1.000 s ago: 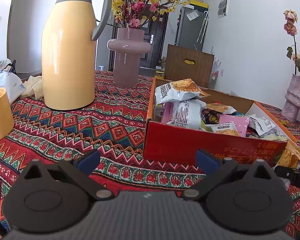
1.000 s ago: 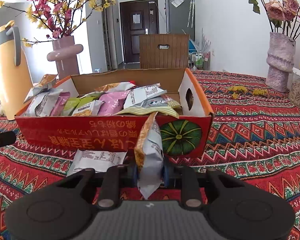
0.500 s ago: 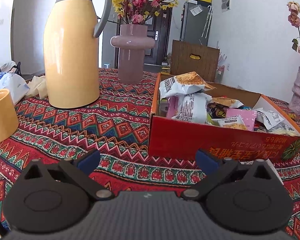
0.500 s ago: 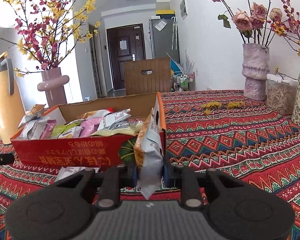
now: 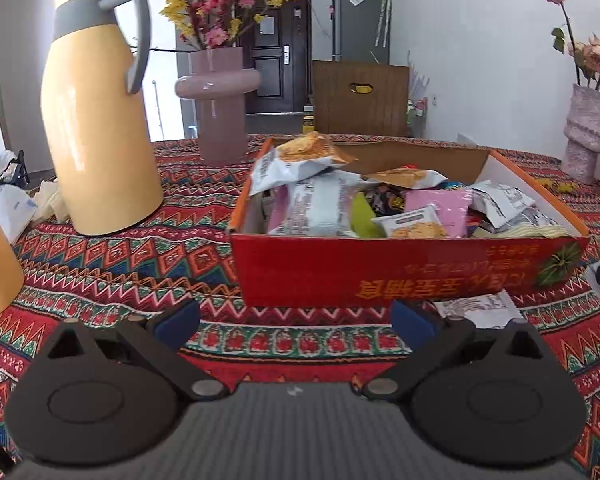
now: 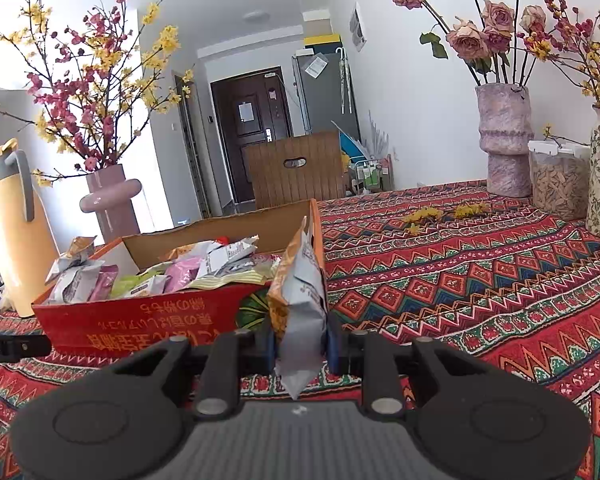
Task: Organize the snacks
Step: 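Grasp a white printed packet with the left gripper while the right gripper holds its packet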
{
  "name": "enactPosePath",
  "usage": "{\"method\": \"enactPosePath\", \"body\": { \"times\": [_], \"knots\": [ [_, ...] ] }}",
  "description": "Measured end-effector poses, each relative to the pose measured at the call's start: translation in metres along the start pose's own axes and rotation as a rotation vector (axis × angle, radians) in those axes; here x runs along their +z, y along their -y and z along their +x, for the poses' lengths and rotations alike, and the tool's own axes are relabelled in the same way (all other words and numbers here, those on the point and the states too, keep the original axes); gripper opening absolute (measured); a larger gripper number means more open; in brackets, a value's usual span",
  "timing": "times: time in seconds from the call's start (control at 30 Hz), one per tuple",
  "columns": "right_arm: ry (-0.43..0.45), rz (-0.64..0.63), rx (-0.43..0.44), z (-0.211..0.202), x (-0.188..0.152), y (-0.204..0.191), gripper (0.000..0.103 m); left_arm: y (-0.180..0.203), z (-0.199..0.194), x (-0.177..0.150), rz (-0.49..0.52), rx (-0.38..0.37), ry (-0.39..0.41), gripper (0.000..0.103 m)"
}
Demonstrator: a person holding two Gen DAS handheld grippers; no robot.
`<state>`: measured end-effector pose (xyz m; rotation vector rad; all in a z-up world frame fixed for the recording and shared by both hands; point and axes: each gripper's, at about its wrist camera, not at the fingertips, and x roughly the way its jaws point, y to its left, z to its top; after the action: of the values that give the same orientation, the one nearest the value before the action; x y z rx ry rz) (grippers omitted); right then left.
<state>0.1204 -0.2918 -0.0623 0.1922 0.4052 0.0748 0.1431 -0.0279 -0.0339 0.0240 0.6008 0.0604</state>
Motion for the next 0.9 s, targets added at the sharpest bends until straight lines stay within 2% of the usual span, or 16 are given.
{"method": "enactPosePath", "body": {
  "times": [0.2, 0.37, 0.67, 0.9],
  "knots": [
    [0.012, 0.028, -0.023, -0.002, 0.000, 0.004, 0.023, 0.048, 0.005, 0.009, 0.057, -0.087, -0.081, 0.103],
    [0.006, 0.032, -0.028, -0.001, -0.001, 0.005, 0.023, 0.074, 0.008, 0.015, 0.069, -0.120, -0.111, 0.103],
    [-0.003, 0.050, -0.037, 0.000, -0.001, 0.008, 0.023, 0.101, 0.024, 0.015, 0.062, -0.115, -0.188, 0.103],
    [0.012, 0.079, -0.046, -0.002, -0.001, 0.013, 0.023, 0.122, 0.034, 0.013, 0.091, -0.113, -0.206, 0.103]
  ]
}}
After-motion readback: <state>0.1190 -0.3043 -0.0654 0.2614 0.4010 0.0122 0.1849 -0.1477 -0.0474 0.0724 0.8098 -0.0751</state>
